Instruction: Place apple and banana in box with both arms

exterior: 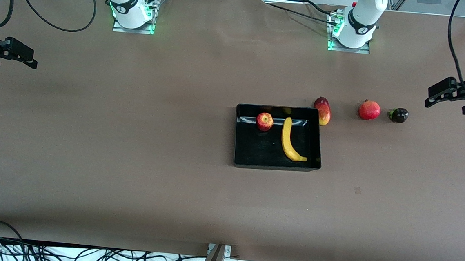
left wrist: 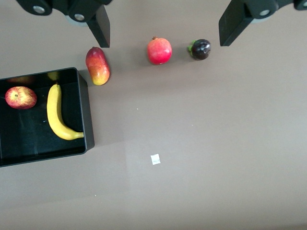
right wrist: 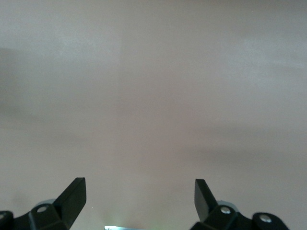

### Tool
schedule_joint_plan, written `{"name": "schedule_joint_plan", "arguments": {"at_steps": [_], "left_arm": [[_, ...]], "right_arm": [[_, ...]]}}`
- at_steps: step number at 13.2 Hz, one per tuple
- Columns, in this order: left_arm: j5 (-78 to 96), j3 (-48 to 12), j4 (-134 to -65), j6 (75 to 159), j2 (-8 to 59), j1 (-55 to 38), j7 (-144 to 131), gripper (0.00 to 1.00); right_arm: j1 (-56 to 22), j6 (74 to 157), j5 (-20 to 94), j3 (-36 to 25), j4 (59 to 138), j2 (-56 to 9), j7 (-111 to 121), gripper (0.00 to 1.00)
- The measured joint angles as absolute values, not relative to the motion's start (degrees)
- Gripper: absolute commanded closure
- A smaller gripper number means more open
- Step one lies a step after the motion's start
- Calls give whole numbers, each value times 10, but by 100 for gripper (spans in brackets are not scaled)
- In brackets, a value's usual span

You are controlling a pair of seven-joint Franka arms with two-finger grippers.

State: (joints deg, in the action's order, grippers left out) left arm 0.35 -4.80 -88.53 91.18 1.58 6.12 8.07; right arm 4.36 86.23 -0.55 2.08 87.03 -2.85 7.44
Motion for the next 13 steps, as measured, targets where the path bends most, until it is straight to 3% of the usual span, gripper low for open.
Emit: {"name": "schedule_joint_plan", "arguments": {"at_steps": [13], "left_arm": [[3, -28, -886, 907, -14, 39, 102, 0]], "right_arm": [[44, 862, -6, 21, 870, -28, 74, 0]]}}
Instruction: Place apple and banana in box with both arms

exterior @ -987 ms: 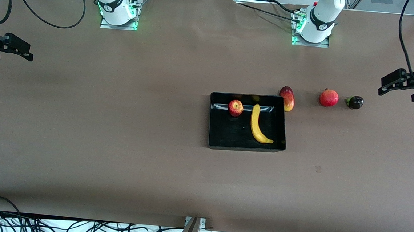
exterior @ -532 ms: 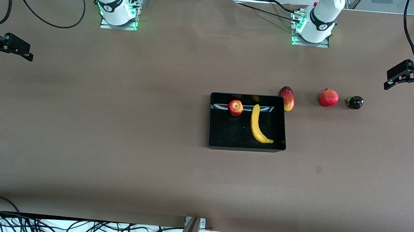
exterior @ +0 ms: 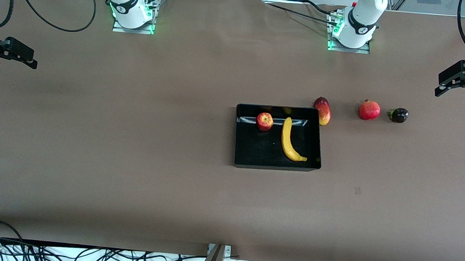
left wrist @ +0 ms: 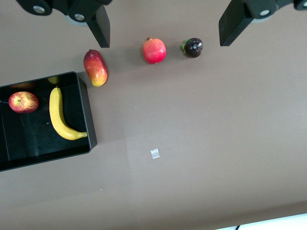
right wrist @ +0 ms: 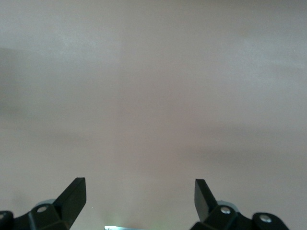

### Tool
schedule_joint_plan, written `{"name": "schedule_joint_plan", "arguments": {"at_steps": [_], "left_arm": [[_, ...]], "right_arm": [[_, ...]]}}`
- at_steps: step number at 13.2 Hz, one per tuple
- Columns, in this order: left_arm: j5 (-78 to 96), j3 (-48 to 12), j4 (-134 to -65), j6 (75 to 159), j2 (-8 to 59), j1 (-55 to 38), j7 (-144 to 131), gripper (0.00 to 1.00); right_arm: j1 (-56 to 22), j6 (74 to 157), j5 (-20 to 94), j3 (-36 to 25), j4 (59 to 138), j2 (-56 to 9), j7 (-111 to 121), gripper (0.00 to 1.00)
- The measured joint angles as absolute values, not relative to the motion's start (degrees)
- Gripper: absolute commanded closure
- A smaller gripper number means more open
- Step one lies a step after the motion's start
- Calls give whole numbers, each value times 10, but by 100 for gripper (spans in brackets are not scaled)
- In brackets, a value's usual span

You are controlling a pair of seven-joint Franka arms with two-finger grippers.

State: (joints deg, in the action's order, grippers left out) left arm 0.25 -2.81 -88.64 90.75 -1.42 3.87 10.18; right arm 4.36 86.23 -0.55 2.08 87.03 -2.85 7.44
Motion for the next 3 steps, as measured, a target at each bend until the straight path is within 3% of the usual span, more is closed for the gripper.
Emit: {"name": "schedule_joint_plan", "arguments": {"at_steps": [3], "left_arm": [[3, -22, -888, 907, -15, 27, 77, 0]], "right_arm": [[44, 862, -6, 21, 870, -28, 74, 0]]}}
